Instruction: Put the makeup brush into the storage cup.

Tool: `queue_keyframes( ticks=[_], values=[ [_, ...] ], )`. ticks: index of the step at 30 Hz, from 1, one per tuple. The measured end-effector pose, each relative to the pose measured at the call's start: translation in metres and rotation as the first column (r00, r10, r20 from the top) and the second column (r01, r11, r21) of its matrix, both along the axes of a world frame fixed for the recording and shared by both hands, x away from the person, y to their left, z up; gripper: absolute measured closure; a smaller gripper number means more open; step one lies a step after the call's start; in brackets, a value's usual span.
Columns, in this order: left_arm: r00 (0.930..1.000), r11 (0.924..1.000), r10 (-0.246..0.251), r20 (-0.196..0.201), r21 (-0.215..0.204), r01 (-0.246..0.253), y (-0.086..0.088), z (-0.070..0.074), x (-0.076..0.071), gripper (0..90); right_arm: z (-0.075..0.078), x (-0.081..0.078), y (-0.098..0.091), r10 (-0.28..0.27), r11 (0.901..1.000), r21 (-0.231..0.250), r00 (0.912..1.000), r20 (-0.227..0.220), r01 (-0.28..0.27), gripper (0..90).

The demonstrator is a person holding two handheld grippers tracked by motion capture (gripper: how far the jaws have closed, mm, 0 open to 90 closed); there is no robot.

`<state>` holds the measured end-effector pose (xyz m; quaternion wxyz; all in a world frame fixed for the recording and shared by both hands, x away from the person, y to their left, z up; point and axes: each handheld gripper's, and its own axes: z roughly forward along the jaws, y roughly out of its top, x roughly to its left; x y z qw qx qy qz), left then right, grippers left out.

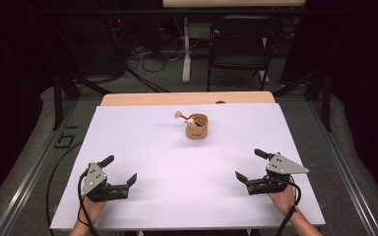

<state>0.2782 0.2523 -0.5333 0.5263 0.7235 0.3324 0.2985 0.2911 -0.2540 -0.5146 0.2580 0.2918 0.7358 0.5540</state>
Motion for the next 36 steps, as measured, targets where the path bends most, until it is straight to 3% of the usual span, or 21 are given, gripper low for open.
queue_keyframes(
  ticks=[5, 8, 17, 23, 26, 36],
  values=[
    [0.9998, 0.9999, 0.003, -0.02, -0.017, -0.003, 0.002, -0.001, -0.006, 0.1, -0.003, -0.01, -0.001, 0.004, 1.0, -0.007, 1.0, -0.001, -0.004, 0.0],
    [0.9999, 0.9998, 0.005, -0.013, -0.018, -0.005, 0.003, -0.003, -0.011, 0.1, -0.004, -0.016, -0.002, 0.004, 0.9999, -0.011, 1.0, -0.005, -0.004, 0.0],
    [0.999, 0.9998, 0.016, -0.043, -0.009, -0.017, 0.008, -0.011, -0.018, 0.1, -0.014, -0.029, -0.013, -0.014, 0.9994, -0.033, 0.9998, -0.013, 0.013, 0.0],
    [0.9979, 0.9989, 0.025, -0.059, -0.039, -0.027, 0.012, -0.014, -0.021, 0.0, -0.022, -0.036, -0.02, -0.03, 0.9979, -0.058, 0.9991, -0.031, 0.028, 0.0],
    [0.9978, 0.9977, 0.032, -0.058, -0.057, -0.035, 0.013, -0.014, -0.022, 0.1, -0.023, -0.04, -0.021, -0.031, 0.9972, -0.069, 0.9989, -0.033, 0.029, 0.0],
    [0.9987, 0.9982, 0.04, -0.032, -0.043, -0.041, 0.017, -0.013, -0.028, 0.1, -0.027, -0.04, -0.022, -0.02, 0.9971, -0.075, 0.9981, -0.059, 0.016, 0.0]
  ],
)
